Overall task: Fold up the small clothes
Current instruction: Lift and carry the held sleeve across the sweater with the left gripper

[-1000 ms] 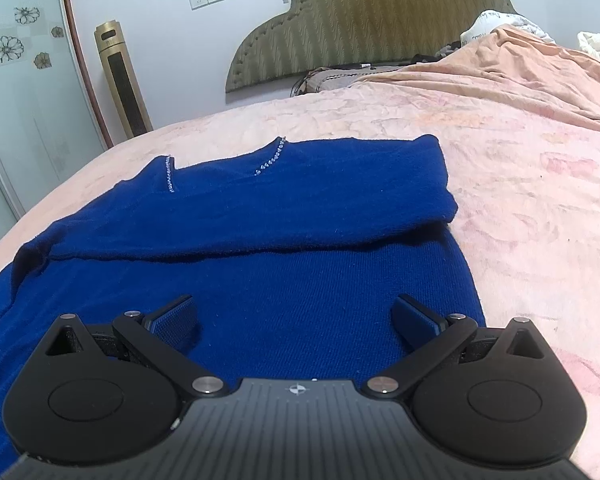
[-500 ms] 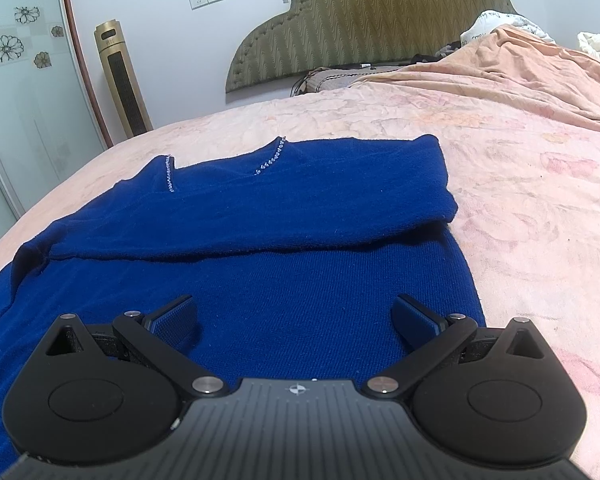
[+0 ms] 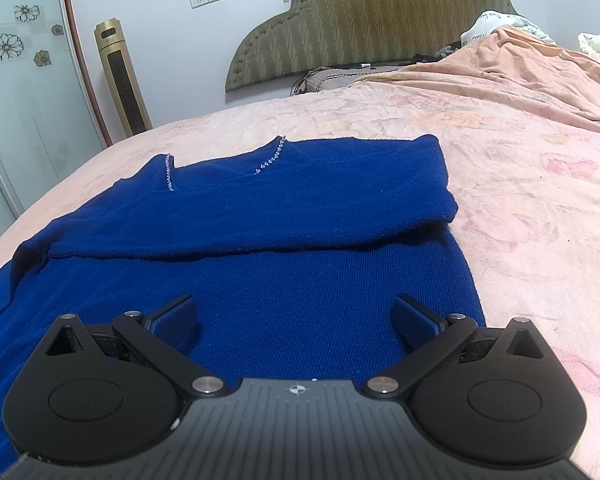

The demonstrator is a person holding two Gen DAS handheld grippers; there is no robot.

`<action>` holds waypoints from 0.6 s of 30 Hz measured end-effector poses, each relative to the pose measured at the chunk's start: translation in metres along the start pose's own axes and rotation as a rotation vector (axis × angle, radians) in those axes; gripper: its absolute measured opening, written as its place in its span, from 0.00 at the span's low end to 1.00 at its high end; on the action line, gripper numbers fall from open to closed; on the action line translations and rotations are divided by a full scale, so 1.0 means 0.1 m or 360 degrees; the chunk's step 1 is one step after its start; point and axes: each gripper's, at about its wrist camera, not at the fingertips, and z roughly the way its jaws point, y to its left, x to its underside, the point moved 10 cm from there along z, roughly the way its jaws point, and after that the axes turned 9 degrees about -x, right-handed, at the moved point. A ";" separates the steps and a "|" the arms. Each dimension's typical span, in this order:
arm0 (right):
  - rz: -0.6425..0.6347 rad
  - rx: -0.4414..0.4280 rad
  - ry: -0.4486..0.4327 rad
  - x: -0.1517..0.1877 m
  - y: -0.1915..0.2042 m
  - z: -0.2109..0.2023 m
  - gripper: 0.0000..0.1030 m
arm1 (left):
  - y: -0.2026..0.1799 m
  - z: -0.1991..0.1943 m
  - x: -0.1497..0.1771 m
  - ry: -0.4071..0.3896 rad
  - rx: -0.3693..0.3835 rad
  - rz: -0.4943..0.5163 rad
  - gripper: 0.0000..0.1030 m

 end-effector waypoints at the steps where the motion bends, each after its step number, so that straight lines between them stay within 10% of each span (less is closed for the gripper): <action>1: 0.0000 0.0000 0.0000 0.00 0.00 0.00 0.99 | 0.02 0.01 -0.06 -0.0037 -0.0014 0.0010 0.19; 12: -0.0007 0.0006 0.0004 0.00 0.00 0.00 0.99 | 0.15 0.24 -0.27 -0.0067 -0.0088 0.0001 0.11; 18: -0.0004 0.0002 0.0003 0.00 0.00 0.00 0.99 | 0.27 0.27 0.03 0.0451 0.0079 -0.0209 0.11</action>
